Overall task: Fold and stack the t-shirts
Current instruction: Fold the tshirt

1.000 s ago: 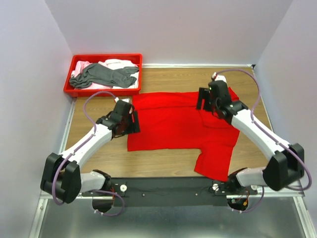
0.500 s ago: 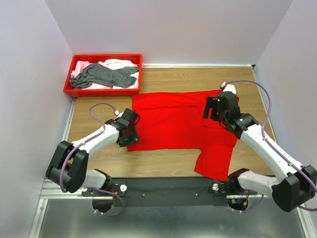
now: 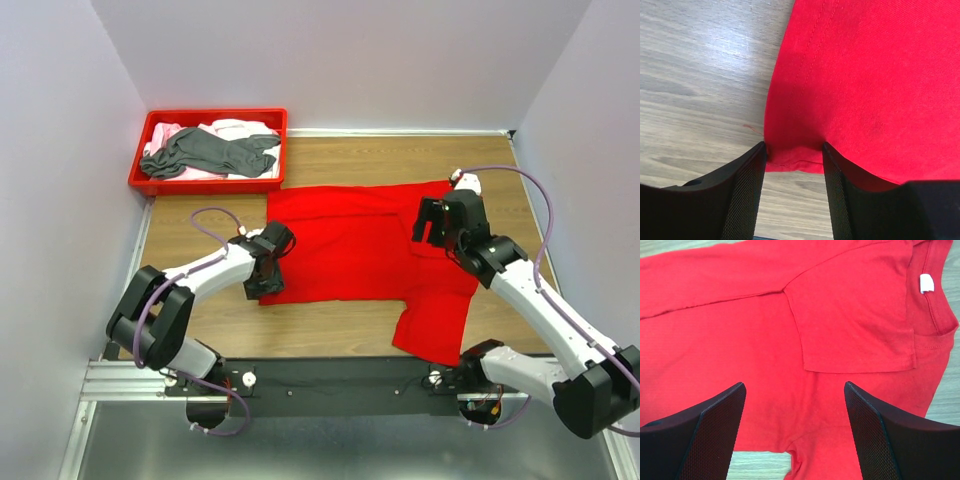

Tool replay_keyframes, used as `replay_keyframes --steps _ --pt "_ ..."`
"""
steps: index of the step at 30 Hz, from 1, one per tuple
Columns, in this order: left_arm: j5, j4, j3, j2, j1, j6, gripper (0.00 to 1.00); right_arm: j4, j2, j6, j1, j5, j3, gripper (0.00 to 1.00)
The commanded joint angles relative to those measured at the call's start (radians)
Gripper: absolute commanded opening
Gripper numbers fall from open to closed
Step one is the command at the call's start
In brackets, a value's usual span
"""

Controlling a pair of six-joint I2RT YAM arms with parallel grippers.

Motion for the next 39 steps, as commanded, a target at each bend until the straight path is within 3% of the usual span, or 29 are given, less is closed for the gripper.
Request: replay_keyframes --steps 1,11,20,39 --pt "-0.046 -0.074 0.018 0.027 -0.019 -0.049 0.56 0.023 -0.030 0.003 0.000 -0.008 -0.023 0.86" --pt "-0.095 -0.181 0.080 -0.024 -0.041 -0.090 0.56 0.032 -0.064 0.000 0.030 0.015 -0.037 0.86" --pt "-0.058 -0.092 0.035 0.001 -0.041 -0.070 0.55 0.033 -0.075 0.000 0.032 0.011 -0.042 0.86" --pt "-0.075 -0.108 0.035 0.059 -0.042 -0.040 0.50 0.033 -0.073 -0.003 0.037 0.018 -0.042 0.86"
